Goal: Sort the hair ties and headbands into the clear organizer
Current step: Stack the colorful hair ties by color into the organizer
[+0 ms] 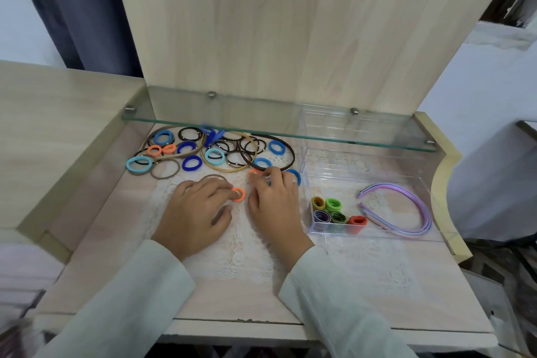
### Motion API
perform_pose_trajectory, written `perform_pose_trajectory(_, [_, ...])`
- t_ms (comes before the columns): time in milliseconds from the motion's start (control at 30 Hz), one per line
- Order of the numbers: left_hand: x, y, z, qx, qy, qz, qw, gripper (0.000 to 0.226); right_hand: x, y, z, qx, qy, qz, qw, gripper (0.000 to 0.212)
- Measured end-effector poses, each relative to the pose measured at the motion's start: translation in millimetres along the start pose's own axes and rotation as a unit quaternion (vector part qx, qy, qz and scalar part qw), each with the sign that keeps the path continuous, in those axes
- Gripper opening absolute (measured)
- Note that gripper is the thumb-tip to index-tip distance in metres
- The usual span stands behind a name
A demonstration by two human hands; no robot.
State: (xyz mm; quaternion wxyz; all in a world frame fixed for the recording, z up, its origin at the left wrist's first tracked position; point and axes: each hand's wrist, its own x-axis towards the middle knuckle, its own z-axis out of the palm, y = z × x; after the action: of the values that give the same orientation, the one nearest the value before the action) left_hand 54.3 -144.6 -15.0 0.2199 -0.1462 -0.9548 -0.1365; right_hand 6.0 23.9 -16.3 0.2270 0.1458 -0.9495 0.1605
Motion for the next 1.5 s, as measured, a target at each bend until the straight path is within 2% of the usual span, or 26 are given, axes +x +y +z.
perform_pose_trajectory(133, [-6.3,-7.1,-7.1,-0.022,0.001,0.046,0.999,0.026,-0.4,3.9,3.7,0.010,0.019,-0.003,1.000,0.026])
perform_pose_trajectory(267, [-9.1,-9.8,-13.3,-0.033,-0.002,0.051,0.998,0.020,-2.5,4.3,5.1,0.017,0.024,-0.016,0.999,0.021])
perform_pose_trajectory(400, [-8.7,-17.0,-15.4,-0.031,0.029,0.056,0.998,0.018,-2.1,3.9,3.9,0.020,0.018,-0.023,0.999,0.026])
perform_pose_trajectory(633, [0.3,-51.2,-4.8,0.029,0.093,-0.073,0.993,0.026,-3.1,5.2,2.9,0.020,0.005,-0.025,0.999,0.019])
perform_pose_trajectory(767, [-2.2,-56.4,5.6,0.049,0.050,-0.139,0.988,0.045,-2.5,6.0,2.4,0.030,0.018,-0.032,0.999,0.013])
perform_pose_trajectory(933, [-1.8,-55.5,8.7,0.055,-0.017,-0.177,0.983,0.059,-5.2,5.8,0.7,0.042,0.015,-0.039,0.998,0.012])
perform_pose_trajectory(1033, [-1.3,-54.2,8.6,0.050,-0.034,-0.184,0.981,0.062,-8.9,4.3,-5.1,0.072,0.022,-0.060,0.995,0.010])
perform_pose_trajectory(1167, [0.3,-53.5,7.7,0.045,-0.043,-0.191,0.980,0.064,-18.8,-3.8,-14.5,0.141,-0.027,-0.128,0.981,0.008])
perform_pose_trajectory(1267, [-0.1,-52.8,6.7,0.045,-0.048,-0.191,0.979,0.064,-22.4,-6.4,-16.6,0.135,-0.043,-0.167,0.976,0.012])
perform_pose_trajectory(1500, [0.2,-51.1,3.8,0.047,-0.052,-0.183,0.981,0.059,-23.5,-6.8,-18.4,0.117,-0.047,-0.178,0.976,0.016])
